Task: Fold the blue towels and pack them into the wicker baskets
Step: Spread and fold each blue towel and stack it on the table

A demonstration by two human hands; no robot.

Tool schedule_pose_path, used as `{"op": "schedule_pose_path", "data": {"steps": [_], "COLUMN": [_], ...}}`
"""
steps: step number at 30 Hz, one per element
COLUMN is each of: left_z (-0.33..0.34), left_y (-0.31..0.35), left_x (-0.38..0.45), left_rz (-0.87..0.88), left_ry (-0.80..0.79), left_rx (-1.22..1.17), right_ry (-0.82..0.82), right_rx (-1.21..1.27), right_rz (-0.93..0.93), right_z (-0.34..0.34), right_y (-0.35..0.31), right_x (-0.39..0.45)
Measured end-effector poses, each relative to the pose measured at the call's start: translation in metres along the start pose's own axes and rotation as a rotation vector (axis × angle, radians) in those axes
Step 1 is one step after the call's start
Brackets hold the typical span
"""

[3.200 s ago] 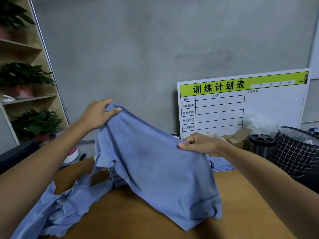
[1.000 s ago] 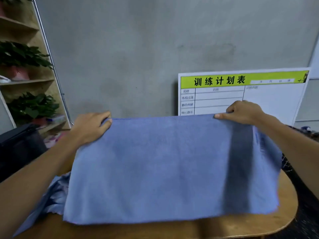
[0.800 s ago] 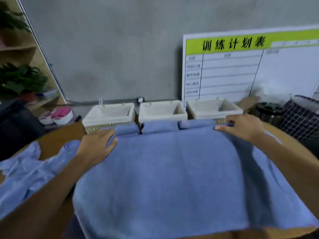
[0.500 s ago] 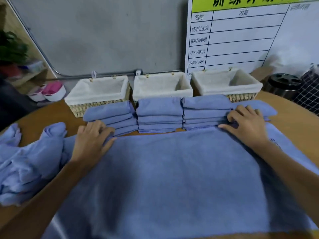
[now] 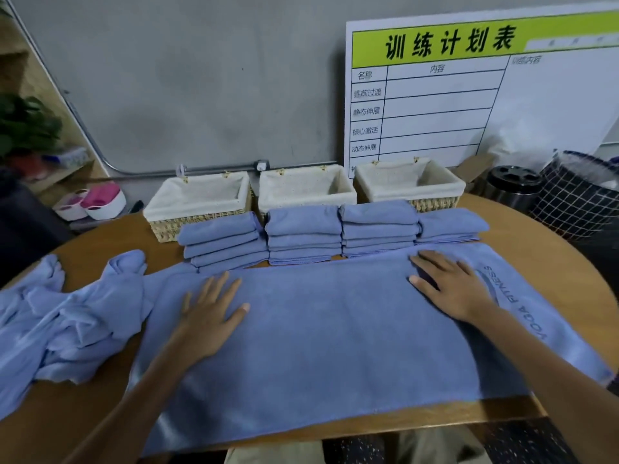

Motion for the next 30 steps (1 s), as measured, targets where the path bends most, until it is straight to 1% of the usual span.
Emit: {"op": "schedule_pose_path", "data": {"steps": [1,4,5,7,8,11,15,16,17,18,20,21,22,25,27,29,30], "left_z": [-0.003,-0.022,-0.023,-0.016,-0.014,-0.015,-0.005,-0.004,-0.005,-0.009,-0.025,-0.030,-0.032,-0.034,-0.041,-0.049,-0.050], "left_y": [0.002,-0.002,-0.004,-0.007,-0.008,-0.007,-0.009,-0.009,-0.008,-0.007,-0.004,-0.002,-0.001,0.006,0.019,0.042,0.057], "left_x": [-0.004,-0.015,-0.015,-0.014,-0.014,-0.011,-0.009,-0.008,-0.008,-0.009,-0.016,-0.021,-0.025,-0.033,-0.039,-0.058,-0.069], "left_rz": [-0.011,-0.026,-0.024,-0.048,-0.067,-0.086,-0.074,-0.074,-0.072,-0.060,-0.009,0.036,0.073,0.123,0.170,0.290,0.392], "left_ry": [0.022,0.235,0.244,0.158,0.134,0.143,0.013,0.006,0.023,0.087,0.296,0.390,0.437,0.394,0.437,0.498,0.498], "left_rx": [-0.021,-0.128,-0.108,-0.036,-0.041,-0.045,0.025,0.022,0.006,-0.035,-0.176,-0.208,-0.193,-0.055,0.008,-0.105,-0.194], "right_ry": [-0.039,-0.093,-0.095,-0.100,-0.096,-0.066,-0.099,-0.103,-0.112,-0.116,-0.100,-0.061,0.016,0.301,0.425,0.502,0.536], "right_rx": [-0.003,-0.022,-0.023,-0.018,-0.016,-0.006,-0.010,-0.007,-0.007,-0.008,-0.009,-0.001,0.019,0.063,0.057,0.034,0.040], "right_rz": [0.016,0.040,0.040,0.036,0.033,0.038,0.040,0.037,0.041,0.046,0.047,0.038,0.019,-0.055,-0.112,-0.160,-0.180], "right_z": [0.003,0.002,0.001,0.001,0.001,-0.002,0.000,-0.001,0.000,0.000,0.002,0.001,-0.003,-0.024,-0.034,-0.041,-0.046], "right_y": [0.000,-0.001,-0.001,-0.002,-0.003,-0.003,-0.003,-0.004,-0.004,-0.003,-0.001,0.000,0.001,-0.006,-0.013,-0.018,-0.022], "right_x": [-0.003,-0.011,-0.013,-0.018,-0.018,-0.015,-0.016,-0.016,-0.016,-0.016,-0.015,-0.014,-0.015,-0.024,-0.035,-0.043,-0.047]}}
Point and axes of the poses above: each hand's wrist, its own x-axis towards the middle knuckle, its own z-axis out of the palm, y = z × x, the point moved 7 cm from there along x, towards the middle knuckle, and after that the axes turned 2 degrees about x, right-handed, at the moved point
